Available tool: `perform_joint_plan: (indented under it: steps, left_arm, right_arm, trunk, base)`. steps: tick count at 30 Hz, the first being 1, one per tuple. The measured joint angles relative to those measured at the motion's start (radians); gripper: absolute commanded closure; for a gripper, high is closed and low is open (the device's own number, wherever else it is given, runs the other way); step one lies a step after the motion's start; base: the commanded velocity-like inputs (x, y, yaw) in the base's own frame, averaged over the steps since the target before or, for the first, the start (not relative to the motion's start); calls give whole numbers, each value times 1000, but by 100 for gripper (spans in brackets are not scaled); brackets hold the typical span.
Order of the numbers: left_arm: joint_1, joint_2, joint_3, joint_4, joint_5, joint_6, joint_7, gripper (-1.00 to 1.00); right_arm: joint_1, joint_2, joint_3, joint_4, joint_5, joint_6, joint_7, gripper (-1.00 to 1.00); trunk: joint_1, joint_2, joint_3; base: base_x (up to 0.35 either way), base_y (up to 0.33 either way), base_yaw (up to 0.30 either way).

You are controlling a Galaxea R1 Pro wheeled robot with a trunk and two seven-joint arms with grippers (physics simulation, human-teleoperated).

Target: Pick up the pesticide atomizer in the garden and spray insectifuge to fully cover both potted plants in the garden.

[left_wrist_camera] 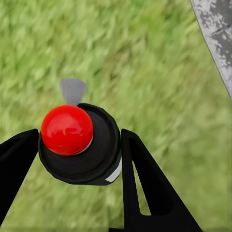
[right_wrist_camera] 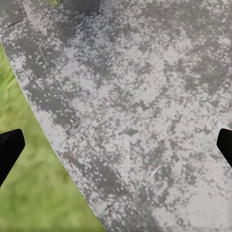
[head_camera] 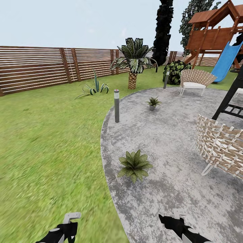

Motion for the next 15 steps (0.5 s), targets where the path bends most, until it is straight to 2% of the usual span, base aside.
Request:
perform_joint_plan:
  steps: [9, 15]
  left_arm:
    - [0, -3, 1, 3, 0, 0, 0, 100]
    - [0, -3, 1, 42, 0, 0, 0, 100]
  right_arm:
    - [0, 1, 0, 0, 0, 0, 0, -100]
    - [0, 0, 0, 0, 0, 0, 0, -100]
  trunk:
    - [0, 0, 0]
    - [0, 0, 0]
  base:
    - [0, 0, 0]
    - [0, 0, 0]
